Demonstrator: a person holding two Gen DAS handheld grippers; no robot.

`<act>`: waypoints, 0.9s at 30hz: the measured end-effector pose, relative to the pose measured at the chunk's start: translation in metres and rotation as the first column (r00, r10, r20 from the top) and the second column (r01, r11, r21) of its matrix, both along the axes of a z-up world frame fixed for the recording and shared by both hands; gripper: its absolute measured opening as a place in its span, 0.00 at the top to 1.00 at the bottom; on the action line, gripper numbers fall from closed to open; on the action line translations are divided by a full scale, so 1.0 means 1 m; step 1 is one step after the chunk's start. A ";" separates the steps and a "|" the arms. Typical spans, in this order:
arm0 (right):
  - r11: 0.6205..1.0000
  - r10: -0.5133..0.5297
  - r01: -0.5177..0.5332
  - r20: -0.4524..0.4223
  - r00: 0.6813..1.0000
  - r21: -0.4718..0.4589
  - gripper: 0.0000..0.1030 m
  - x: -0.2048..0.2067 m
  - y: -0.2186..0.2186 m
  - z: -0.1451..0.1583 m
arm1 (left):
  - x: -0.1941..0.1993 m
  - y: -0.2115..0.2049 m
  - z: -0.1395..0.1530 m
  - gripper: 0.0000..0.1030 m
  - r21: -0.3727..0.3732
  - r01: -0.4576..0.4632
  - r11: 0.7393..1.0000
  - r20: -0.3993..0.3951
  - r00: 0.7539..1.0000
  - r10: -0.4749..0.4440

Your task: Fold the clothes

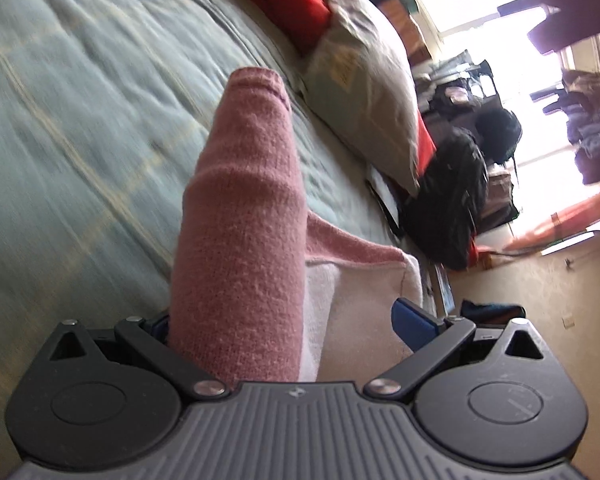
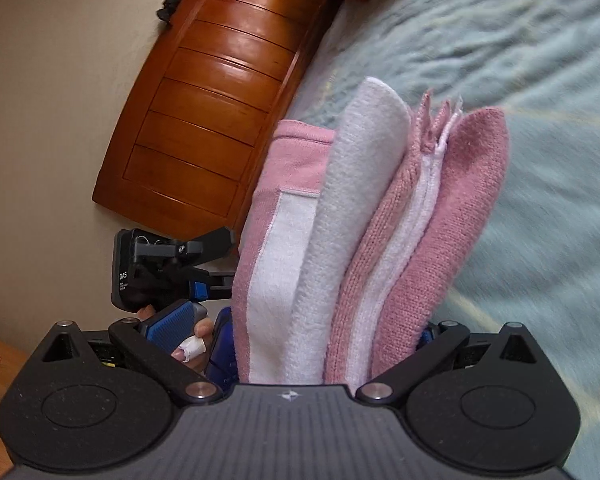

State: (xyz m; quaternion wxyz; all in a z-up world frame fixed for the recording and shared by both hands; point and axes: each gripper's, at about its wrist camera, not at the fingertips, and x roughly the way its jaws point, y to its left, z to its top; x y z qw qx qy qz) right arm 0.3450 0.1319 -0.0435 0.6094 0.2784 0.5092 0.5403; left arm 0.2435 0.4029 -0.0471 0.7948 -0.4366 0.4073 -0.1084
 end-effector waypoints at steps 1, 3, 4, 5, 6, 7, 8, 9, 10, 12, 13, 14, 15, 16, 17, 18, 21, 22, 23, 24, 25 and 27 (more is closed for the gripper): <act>1.000 -0.003 0.003 0.016 1.000 0.004 0.00 0.001 0.008 0.001 | 0.004 0.007 0.000 0.02 0.002 -0.013 1.000 0.005 1.000 0.013; 1.000 -0.004 0.003 0.029 1.000 0.011 0.00 0.005 0.023 0.000 | 0.011 0.022 0.000 0.02 0.000 -0.039 0.999 0.015 0.999 0.039; 1.000 -0.002 0.002 0.032 0.999 0.014 0.00 0.007 0.031 -0.001 | 0.014 0.030 -0.001 0.02 0.002 -0.049 0.999 0.020 0.999 0.049; 1.000 -0.001 0.000 0.031 1.000 0.017 0.00 0.009 0.038 -0.002 | 0.018 0.036 -0.001 0.02 0.002 -0.061 0.998 0.024 0.998 0.061; 1.000 0.001 -0.002 0.025 1.000 0.020 0.00 0.010 0.044 -0.004 | 0.022 0.043 -0.001 0.02 0.002 -0.075 0.997 0.026 0.997 0.074; 1.000 0.003 -0.003 0.020 1.000 0.022 0.00 0.012 0.050 -0.006 | 0.026 0.049 -0.002 0.02 0.002 -0.084 0.996 0.026 0.996 0.084; 1.000 0.003 -0.003 0.017 1.000 0.021 0.00 0.012 0.056 -0.008 | 0.030 0.054 -0.002 0.02 0.004 -0.094 0.996 0.026 0.995 0.093; 1.000 0.001 -0.001 0.016 1.000 0.017 0.00 0.013 0.062 -0.010 | 0.031 0.060 -0.003 0.02 0.008 -0.101 0.995 0.022 0.995 0.101; 1.000 -0.001 0.001 0.015 1.000 0.013 0.00 0.014 0.069 -0.012 | 0.031 0.067 -0.004 0.02 0.013 -0.108 0.994 0.021 0.994 0.107; 1.000 -0.004 0.004 0.013 1.000 0.004 0.00 0.015 0.083 -0.016 | 0.035 0.074 -0.005 0.02 0.021 -0.127 0.992 0.022 0.992 0.127; 1.000 -0.005 0.005 0.010 1.000 0.000 0.00 0.016 0.089 -0.018 | 0.036 0.079 -0.006 0.02 0.024 -0.138 0.990 0.023 0.990 0.138; 1.000 -0.006 0.006 0.004 1.000 -0.004 0.00 0.015 0.095 -0.020 | 0.036 0.086 -0.007 0.02 0.025 -0.146 0.989 0.025 0.989 0.145; 1.000 -0.001 0.001 0.004 1.000 -0.007 0.00 0.013 0.100 -0.022 | 0.037 0.091 -0.008 0.02 0.029 -0.156 0.987 0.023 0.988 0.155; 1.000 0.011 -0.011 0.014 1.000 -0.007 0.00 0.010 0.104 -0.022 | 0.039 0.095 -0.009 0.02 0.030 -0.166 0.986 0.022 0.986 0.166; 1.000 0.021 -0.021 0.027 0.999 -0.008 0.00 0.006 0.106 -0.022 | 0.042 0.100 -0.010 0.02 0.024 -0.176 0.984 0.020 0.984 0.176; 1.000 0.027 -0.027 0.044 0.999 -0.008 0.00 0.002 0.107 -0.021 | 0.044 0.104 -0.011 0.02 0.017 -0.186 0.982 0.019 0.982 0.186; 1.000 0.017 -0.016 0.114 0.993 -0.010 0.00 -0.007 0.112 -0.015 | 0.052 0.114 -0.015 0.02 0.003 -0.210 0.978 0.022 0.978 0.210; 1.000 0.016 -0.014 0.139 0.990 -0.014 0.00 -0.009 0.113 -0.013 | 0.056 0.116 -0.015 0.02 0.001 -0.215 0.977 0.027 0.976 0.215; 1.000 0.021 -0.017 0.163 0.986 -0.023 0.00 -0.011 0.115 -0.012 | 0.059 0.118 -0.016 0.02 -0.001 -0.219 0.976 0.031 0.975 0.219; 0.999 0.026 -0.020 0.178 0.984 -0.034 0.00 -0.012 0.116 -0.012 | 0.061 0.120 -0.017 0.02 -0.004 -0.219 0.976 0.031 0.975 0.219; 0.999 0.031 -0.024 0.180 0.983 -0.044 0.00 -0.012 0.115 -0.013 | 0.062 0.122 -0.019 0.02 -0.007 -0.220 0.975 0.032 0.975 0.220; 0.998 0.038 -0.029 0.173 0.984 -0.054 0.00 -0.010 0.112 -0.019 | 0.063 0.125 -0.024 0.02 -0.009 -0.228 0.974 0.027 0.973 0.228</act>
